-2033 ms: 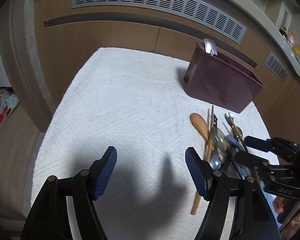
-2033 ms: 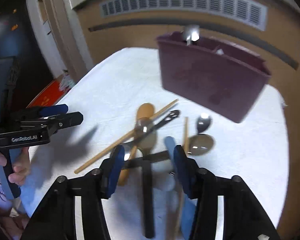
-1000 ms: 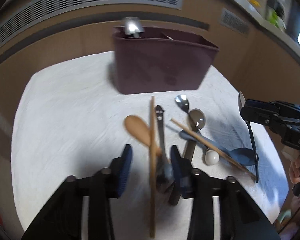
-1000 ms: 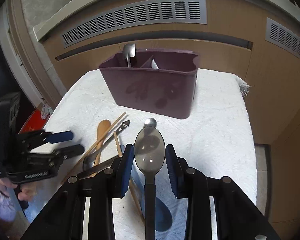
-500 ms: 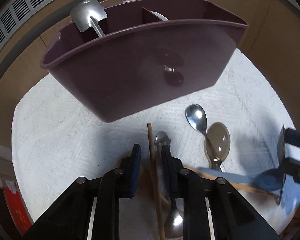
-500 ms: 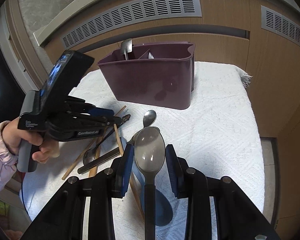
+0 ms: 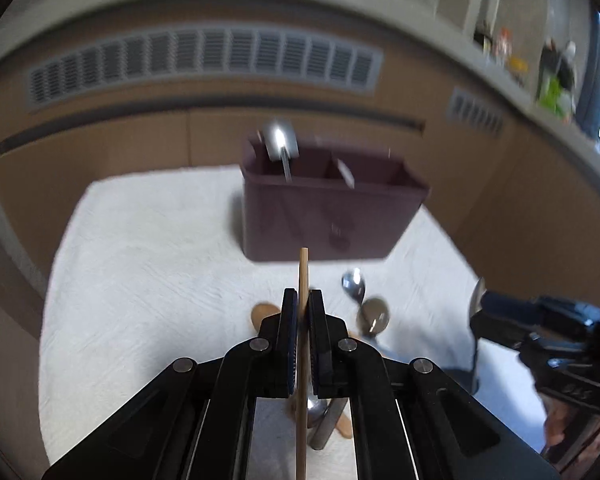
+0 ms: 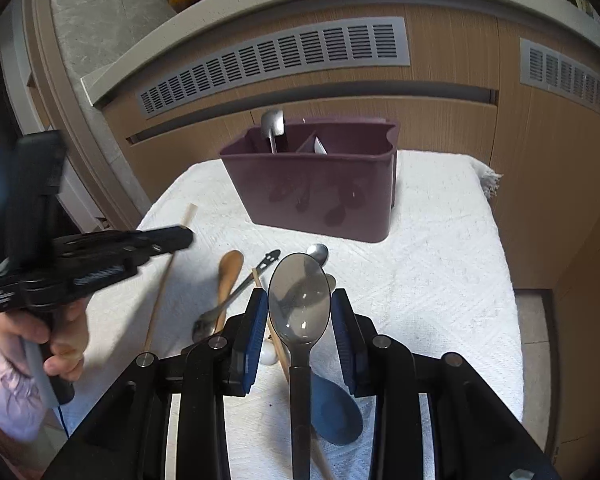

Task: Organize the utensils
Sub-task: 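Lift the chopstick with the left tool into the caddy while the right tool places the silver spoon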

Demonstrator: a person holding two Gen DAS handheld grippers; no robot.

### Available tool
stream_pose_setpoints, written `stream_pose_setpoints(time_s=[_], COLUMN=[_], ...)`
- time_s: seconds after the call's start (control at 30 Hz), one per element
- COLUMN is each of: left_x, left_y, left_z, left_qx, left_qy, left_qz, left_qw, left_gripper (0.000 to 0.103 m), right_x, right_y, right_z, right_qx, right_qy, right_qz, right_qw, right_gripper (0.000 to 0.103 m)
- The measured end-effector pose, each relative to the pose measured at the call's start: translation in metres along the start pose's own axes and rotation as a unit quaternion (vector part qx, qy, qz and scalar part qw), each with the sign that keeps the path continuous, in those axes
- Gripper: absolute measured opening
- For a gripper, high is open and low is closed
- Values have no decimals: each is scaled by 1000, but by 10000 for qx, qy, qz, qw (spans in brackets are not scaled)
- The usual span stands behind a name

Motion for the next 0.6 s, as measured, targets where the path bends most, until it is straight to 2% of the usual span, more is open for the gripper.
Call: stream_pose_setpoints(time_s=[0.1,0.2,0.6], left_x=[-2,-8,-9], left_y=[28,40,59], left_z=[0,-5,-8], left_qx=[0,-6,186], left_qy=[146,153,237], left_qz=[-476,-717,-891], left_qw=[9988,9973,9956], left_gripper=[5,5,5], right_x=[-4,-7,-16], right_y=[8,14,30], right_z=[7,16,32], right_qx=[-26,-29,2], right_qy=[38,125,382], right_qz=[-106,-166,-351], right_qw=[9999,9998,9987], right_gripper=[30,30,30])
Point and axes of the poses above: each gripper's, at about its wrist camera, not at the fingertips, and y roughly against the way its jaws point, z to its left, x to its underside, the point moved 2 cm from there along -y, roughly the way its jaws point, and after that the axes turned 2 degrees about -x, right-handed, at the moved point
